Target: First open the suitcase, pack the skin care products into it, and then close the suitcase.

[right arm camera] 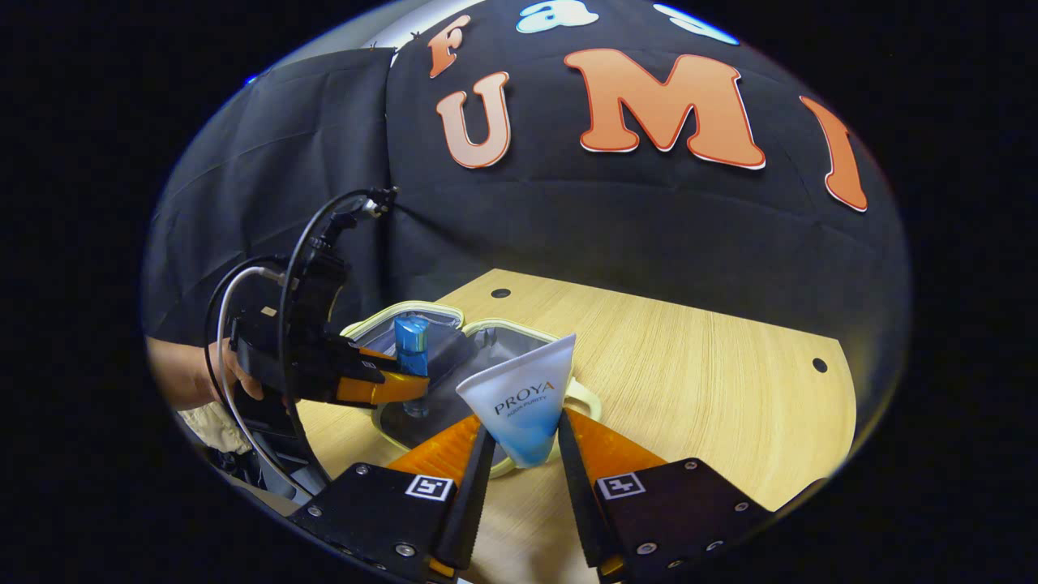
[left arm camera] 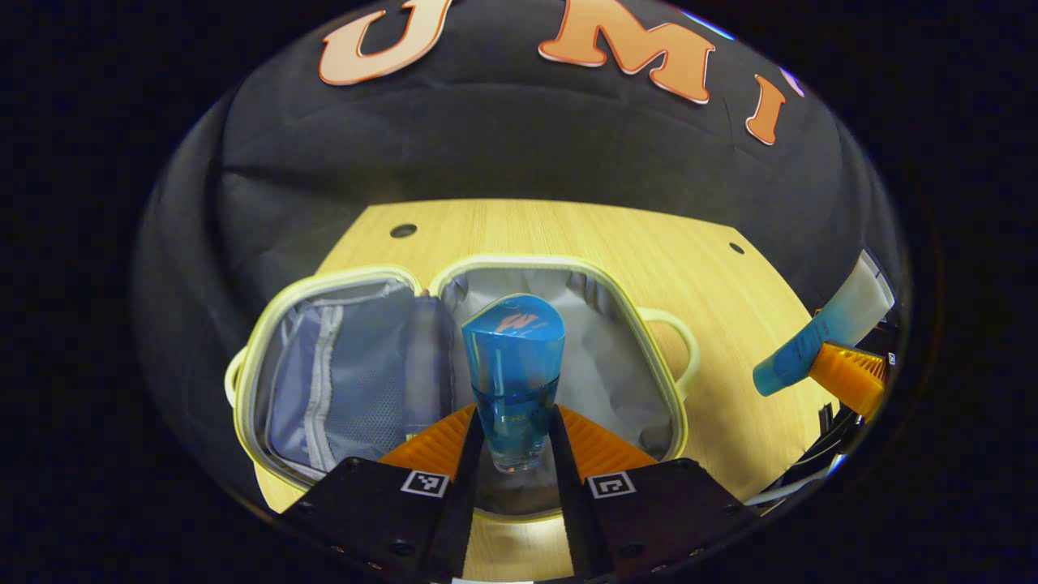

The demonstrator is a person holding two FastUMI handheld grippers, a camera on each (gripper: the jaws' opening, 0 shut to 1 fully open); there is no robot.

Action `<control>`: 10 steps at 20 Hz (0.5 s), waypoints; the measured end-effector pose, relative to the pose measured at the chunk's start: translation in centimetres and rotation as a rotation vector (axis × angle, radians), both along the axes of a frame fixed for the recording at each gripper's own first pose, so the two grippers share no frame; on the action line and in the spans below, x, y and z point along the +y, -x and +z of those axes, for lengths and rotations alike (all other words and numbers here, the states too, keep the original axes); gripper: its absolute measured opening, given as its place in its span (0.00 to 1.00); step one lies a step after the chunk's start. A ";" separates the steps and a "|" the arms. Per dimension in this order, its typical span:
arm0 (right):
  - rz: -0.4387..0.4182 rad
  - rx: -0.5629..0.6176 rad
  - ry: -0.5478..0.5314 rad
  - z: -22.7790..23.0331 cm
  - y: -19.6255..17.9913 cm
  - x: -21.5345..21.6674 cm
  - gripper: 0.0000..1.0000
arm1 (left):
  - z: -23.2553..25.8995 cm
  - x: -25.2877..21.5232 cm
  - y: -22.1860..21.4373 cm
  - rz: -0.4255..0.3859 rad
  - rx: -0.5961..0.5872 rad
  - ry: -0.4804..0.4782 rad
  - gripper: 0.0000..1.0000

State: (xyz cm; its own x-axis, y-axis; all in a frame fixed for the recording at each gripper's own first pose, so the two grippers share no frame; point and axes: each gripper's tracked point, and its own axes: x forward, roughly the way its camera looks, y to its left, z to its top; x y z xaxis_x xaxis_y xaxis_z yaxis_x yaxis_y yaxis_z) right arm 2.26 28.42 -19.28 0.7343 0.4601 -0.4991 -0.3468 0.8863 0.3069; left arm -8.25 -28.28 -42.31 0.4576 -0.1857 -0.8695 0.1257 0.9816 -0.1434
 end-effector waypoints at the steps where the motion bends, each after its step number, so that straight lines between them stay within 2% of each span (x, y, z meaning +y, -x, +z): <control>1: -0.017 0.014 -0.007 -0.2 -0.2 0.6 0.46 | -0.6 0.2 0.3 -0.009 0.029 0.005 0.48; 2: -0.031 0.024 -0.013 -0.4 -0.4 1.2 0.51 | -1.3 0.2 0.2 -0.018 0.050 0.017 0.48; 6: -0.077 0.071 -0.029 -1.2 -1.1 3.0 0.51 | -3.3 -0.4 0.4 -0.035 0.132 0.064 0.47; 10: -0.103 0.115 -0.022 -2.2 -1.5 3.7 0.51 | -5.0 -1.1 -0.5 -0.054 0.166 0.078 0.47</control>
